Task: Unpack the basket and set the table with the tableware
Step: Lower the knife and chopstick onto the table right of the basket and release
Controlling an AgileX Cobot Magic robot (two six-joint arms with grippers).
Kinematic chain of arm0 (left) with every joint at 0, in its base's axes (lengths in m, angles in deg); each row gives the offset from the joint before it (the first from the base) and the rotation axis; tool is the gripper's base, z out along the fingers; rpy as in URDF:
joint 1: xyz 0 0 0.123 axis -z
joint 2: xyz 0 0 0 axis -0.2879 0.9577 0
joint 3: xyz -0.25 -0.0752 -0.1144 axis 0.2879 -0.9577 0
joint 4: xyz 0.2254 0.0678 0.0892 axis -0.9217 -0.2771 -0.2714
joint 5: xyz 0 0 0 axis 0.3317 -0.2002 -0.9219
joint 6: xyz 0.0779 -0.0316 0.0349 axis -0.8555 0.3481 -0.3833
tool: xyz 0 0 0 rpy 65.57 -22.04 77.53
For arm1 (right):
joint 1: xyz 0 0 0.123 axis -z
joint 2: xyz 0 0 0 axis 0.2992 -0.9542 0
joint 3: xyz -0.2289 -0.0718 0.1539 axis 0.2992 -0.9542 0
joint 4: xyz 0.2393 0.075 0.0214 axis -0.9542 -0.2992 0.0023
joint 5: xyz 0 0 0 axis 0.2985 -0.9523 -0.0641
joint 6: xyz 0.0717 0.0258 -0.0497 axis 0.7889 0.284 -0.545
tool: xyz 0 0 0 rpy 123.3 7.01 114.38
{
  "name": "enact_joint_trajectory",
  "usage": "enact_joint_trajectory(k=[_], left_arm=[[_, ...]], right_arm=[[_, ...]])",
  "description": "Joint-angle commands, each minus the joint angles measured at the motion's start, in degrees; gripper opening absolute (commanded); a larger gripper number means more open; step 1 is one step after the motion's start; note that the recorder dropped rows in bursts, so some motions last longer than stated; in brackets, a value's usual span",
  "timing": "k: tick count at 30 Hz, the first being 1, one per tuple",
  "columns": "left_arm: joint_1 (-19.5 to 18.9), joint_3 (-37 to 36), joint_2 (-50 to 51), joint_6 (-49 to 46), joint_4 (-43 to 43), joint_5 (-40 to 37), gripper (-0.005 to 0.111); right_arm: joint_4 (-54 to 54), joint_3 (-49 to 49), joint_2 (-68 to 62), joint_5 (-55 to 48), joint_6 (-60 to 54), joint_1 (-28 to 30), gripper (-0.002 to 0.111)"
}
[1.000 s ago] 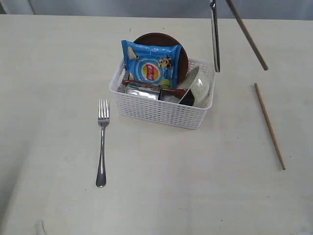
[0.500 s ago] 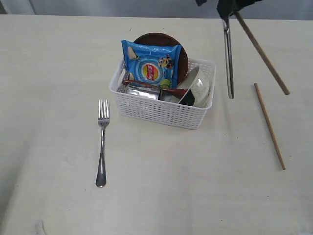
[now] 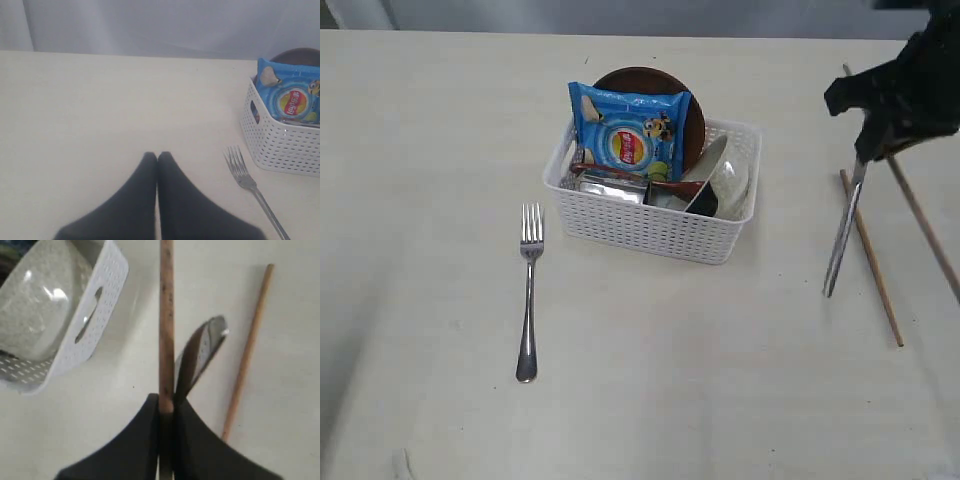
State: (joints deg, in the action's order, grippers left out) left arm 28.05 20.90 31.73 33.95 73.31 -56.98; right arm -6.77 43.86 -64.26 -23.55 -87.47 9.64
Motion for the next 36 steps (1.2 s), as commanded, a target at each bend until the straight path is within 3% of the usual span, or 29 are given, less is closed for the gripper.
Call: enact_joint_trajectory(k=[1,15,21,28,36], left_arm=[[-0.06,-0.21,-0.29,-0.12,0.0,0.11,0.0],[-0.06,-0.21,-0.29,-0.12,0.0,0.11,0.0],[-0.06,-0.21,-0.29,-0.12,0.0,0.11,0.0],[-0.06,-0.21,-0.29,-0.12,0.0,0.11,0.0],[-0.06,-0.21,-0.29,-0.12,0.0,0.11,0.0]], right_arm=[[-3.17,-1.8,-6.55,1.67,-6.68,0.93,-0.001],[-3.32,-1.68,-23.03,11.67,-9.07,0.93,-0.001],[-1.25,-1.68,-23.13,15.13,-1.69,0.93,-0.001],[12.08,-1.68,-23.13,15.51,11.08,0.93,-0.001],[13.67,-1.68,-23.13,17.42,16.24,0.93,0.0]])
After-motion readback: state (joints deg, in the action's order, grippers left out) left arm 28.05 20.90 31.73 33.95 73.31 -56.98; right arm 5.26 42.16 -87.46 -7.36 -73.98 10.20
